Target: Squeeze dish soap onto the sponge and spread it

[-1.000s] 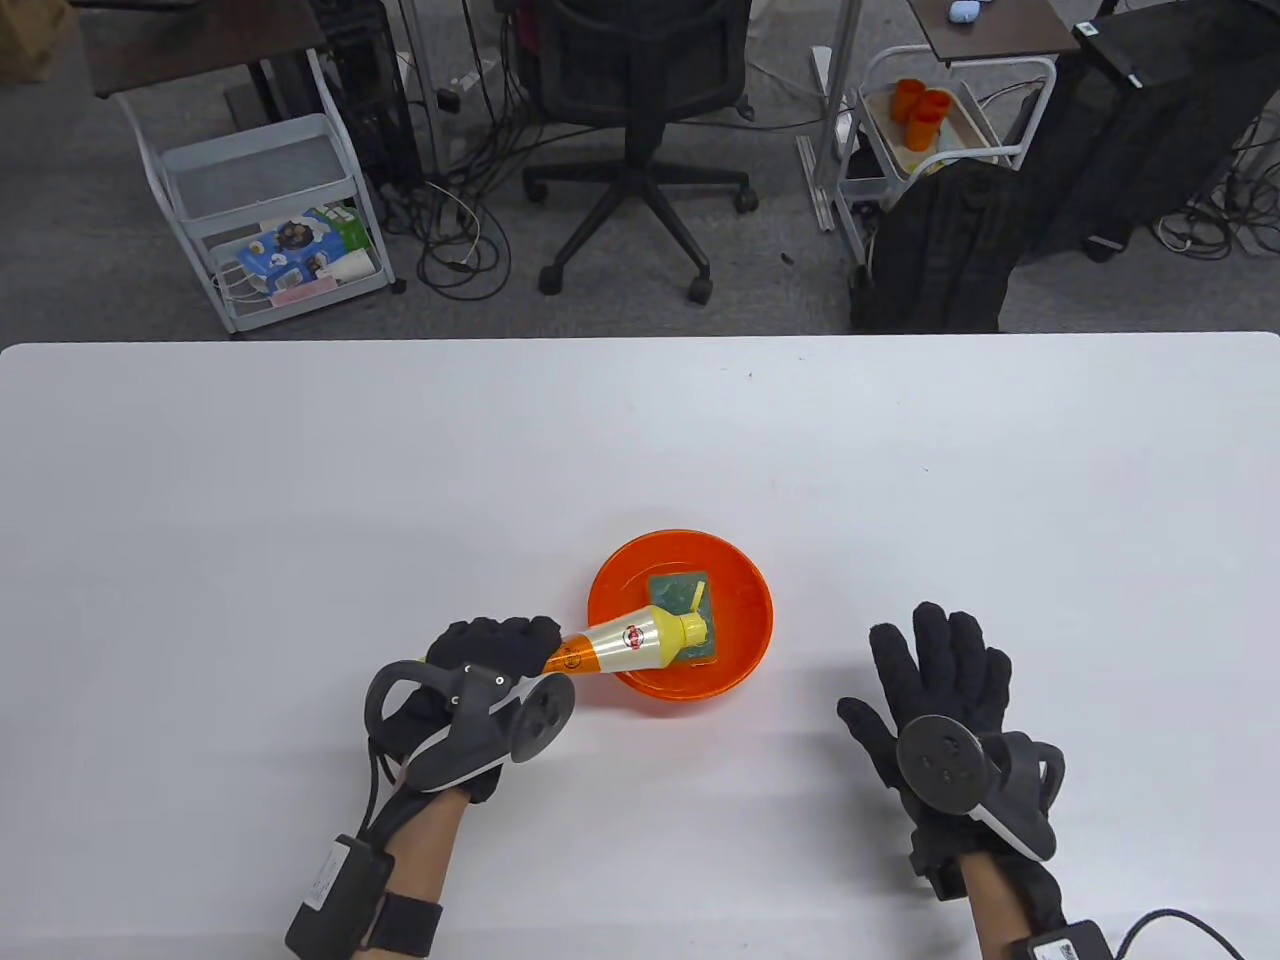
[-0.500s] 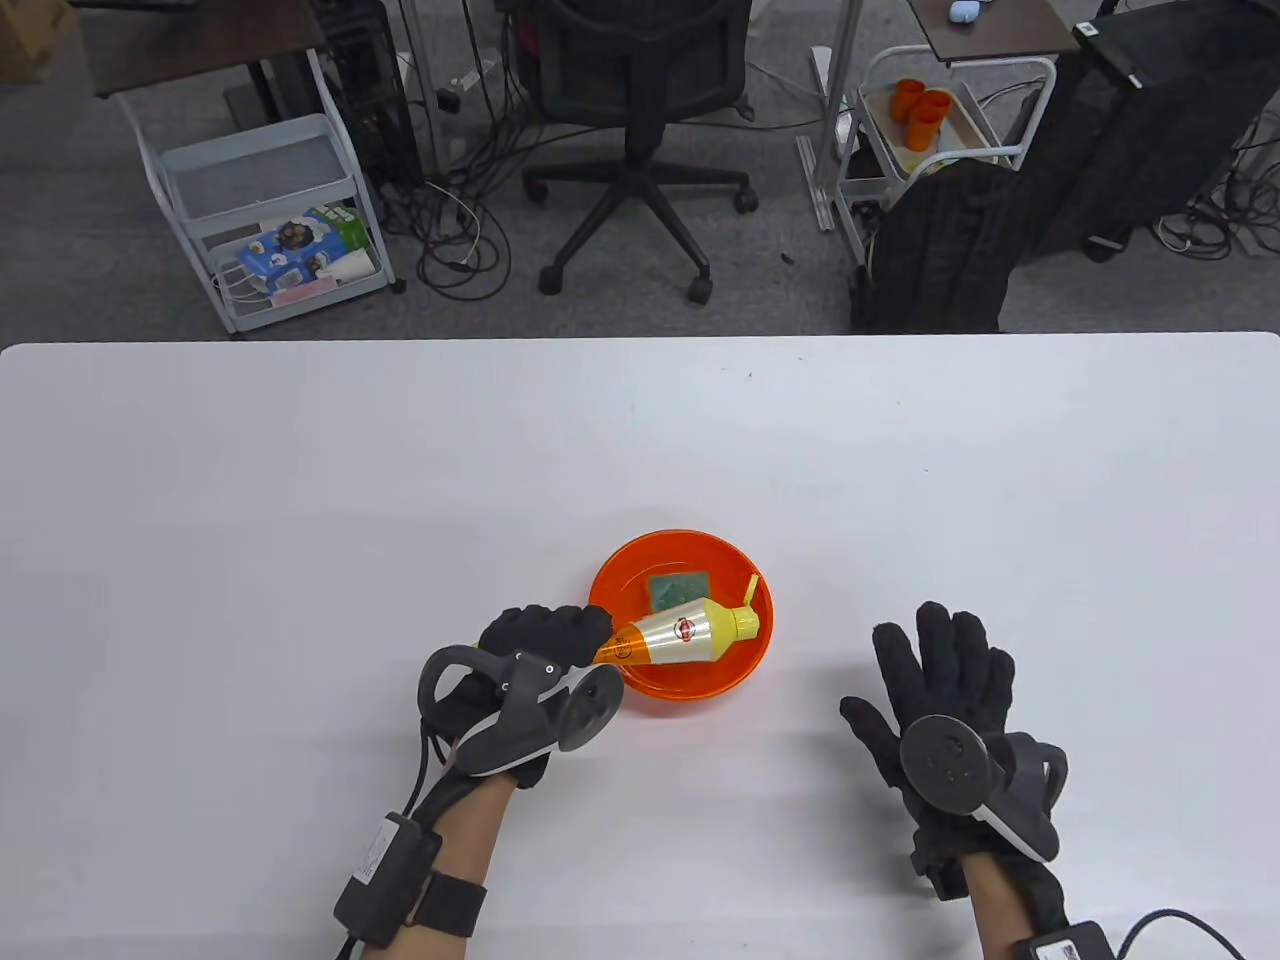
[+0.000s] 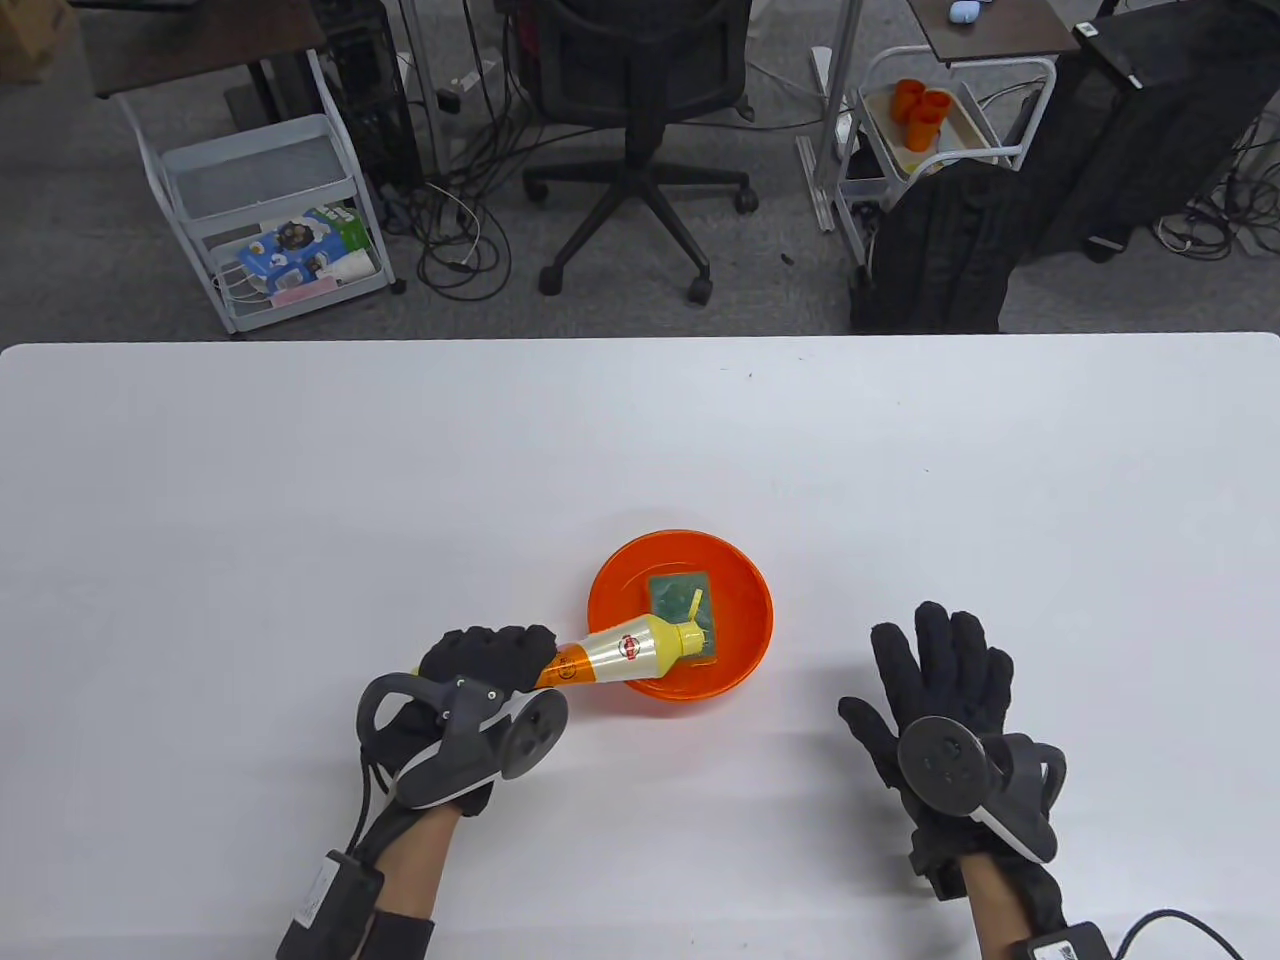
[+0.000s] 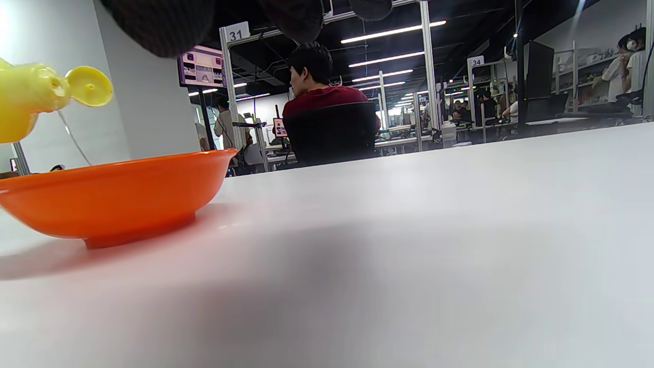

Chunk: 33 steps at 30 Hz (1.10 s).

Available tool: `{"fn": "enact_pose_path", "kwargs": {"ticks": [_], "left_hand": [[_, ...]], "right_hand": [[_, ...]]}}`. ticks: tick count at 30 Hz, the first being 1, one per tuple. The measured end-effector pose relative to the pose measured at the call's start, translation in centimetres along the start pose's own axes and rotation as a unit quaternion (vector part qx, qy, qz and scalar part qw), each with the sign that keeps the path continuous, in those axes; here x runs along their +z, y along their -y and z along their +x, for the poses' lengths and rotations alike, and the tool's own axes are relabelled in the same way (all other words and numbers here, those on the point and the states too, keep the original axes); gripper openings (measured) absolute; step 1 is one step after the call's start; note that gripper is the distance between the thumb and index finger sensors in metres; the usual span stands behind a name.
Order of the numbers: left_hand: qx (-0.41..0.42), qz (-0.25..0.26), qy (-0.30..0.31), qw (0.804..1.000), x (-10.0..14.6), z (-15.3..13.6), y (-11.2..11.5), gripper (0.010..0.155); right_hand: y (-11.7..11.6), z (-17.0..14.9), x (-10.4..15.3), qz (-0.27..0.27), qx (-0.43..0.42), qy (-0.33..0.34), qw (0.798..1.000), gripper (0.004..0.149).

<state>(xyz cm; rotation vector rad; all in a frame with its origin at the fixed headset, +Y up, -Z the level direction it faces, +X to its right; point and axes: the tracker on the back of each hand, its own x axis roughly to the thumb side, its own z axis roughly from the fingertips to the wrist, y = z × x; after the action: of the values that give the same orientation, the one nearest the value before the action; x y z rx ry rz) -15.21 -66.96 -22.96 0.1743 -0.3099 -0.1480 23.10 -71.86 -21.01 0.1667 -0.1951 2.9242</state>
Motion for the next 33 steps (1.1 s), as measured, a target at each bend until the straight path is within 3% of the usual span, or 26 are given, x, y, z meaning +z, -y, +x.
{"fn": "enact_pose_path", "kwargs": {"ticks": [12, 20, 24, 29, 33], "left_hand": [[0.052, 0.016, -0.046, 0.997, 2.8, -3.0, 2.0, 0.055], [0.108, 0.055, -0.061, 0.991, 4.3, -2.8, 3.1, 0.055], [0.164, 0.067, -0.077, 0.981, 4.7, -2.8, 3.6, 0.056], [0.211, 0.068, -0.083, 0.972, 5.0, -2.7, 4.2, 0.056], [0.243, 0.060, -0.091, 0.964, 4.9, -2.8, 4.7, 0.056]], "right_hand": [[0.0, 0.2, 0.0, 0.001, 0.006, -0.001, 1.000, 0.076], [0.1, 0.8, -0.1, 0.000, -0.019, 0.020, 1.000, 0.076], [0.6, 2.9, -0.7, 0.012, -0.028, 0.060, 0.998, 0.076], [4.6, 9.2, -3.8, -0.015, -0.067, 0.132, 0.989, 0.072], [6.4, 12.5, -6.7, -0.002, -0.133, 0.150, 0.980, 0.066]]}}
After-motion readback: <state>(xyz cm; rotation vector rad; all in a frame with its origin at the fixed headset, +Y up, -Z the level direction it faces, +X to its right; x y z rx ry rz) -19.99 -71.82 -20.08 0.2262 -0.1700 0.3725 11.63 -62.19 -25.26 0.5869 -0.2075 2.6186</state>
